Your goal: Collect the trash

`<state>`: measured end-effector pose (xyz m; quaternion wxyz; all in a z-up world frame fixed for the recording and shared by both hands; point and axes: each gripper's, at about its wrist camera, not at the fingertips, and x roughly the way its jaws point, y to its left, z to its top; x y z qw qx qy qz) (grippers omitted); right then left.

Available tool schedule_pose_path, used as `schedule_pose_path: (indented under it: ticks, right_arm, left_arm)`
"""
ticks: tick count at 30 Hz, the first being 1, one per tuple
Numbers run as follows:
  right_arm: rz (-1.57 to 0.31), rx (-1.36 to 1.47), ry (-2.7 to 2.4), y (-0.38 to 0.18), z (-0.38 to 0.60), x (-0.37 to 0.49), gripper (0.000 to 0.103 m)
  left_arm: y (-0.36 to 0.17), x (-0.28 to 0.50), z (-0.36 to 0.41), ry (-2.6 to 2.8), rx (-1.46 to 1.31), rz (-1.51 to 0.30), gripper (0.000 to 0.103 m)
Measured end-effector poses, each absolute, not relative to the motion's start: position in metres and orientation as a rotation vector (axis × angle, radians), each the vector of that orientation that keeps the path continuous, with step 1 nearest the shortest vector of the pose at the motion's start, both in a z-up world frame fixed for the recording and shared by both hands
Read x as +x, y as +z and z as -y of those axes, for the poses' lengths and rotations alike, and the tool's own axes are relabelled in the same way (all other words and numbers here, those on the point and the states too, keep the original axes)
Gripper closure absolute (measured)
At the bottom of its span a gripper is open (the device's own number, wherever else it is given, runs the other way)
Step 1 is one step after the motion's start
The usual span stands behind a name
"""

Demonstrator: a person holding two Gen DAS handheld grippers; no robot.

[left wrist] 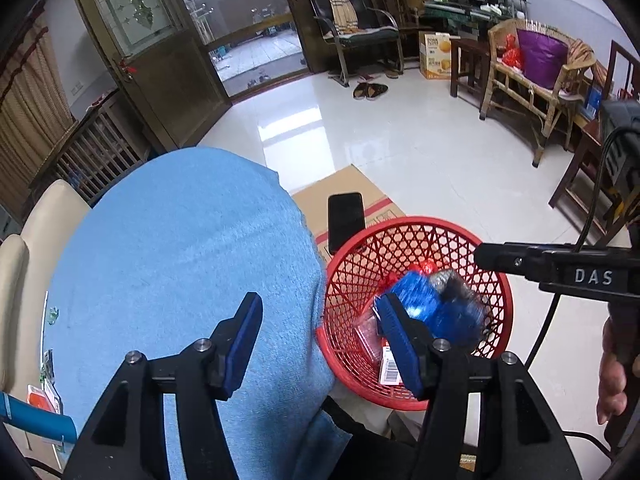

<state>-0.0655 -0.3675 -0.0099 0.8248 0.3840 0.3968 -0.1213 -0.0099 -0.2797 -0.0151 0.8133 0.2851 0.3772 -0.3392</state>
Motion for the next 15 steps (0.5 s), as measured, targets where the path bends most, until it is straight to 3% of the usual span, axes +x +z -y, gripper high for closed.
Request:
schedule_pose_path:
  ticks: [3, 5, 12, 15]
  right_arm:
    - [-0.838, 0.81, -0.255, -0.008, 0.366, -0.067, 0.053]
    - [-0.834, 0.804, -0.253, -0.006, 0.366, -0.066, 0.053]
    - [-0.807, 0.734, -0.212, 0.015, 0.341, -0.059, 0.047]
    - [-0.792, 0.667, -0.186, 0.029, 0.322, -0.054, 0.043]
  left_arm:
    - [-0.005, -0.011, 0.273, -0.699, 0.596, -0.768, 0.038]
    - [0.004, -0.012, 0.265, -0.668, 0.585, -0.727, 0.029]
    - [0.035, -0.013, 0.228, -0.594, 0.534, -0.634, 0.027]
    - [0.048, -0.011, 0.206, -0.55, 0.5, -0.607, 0.02]
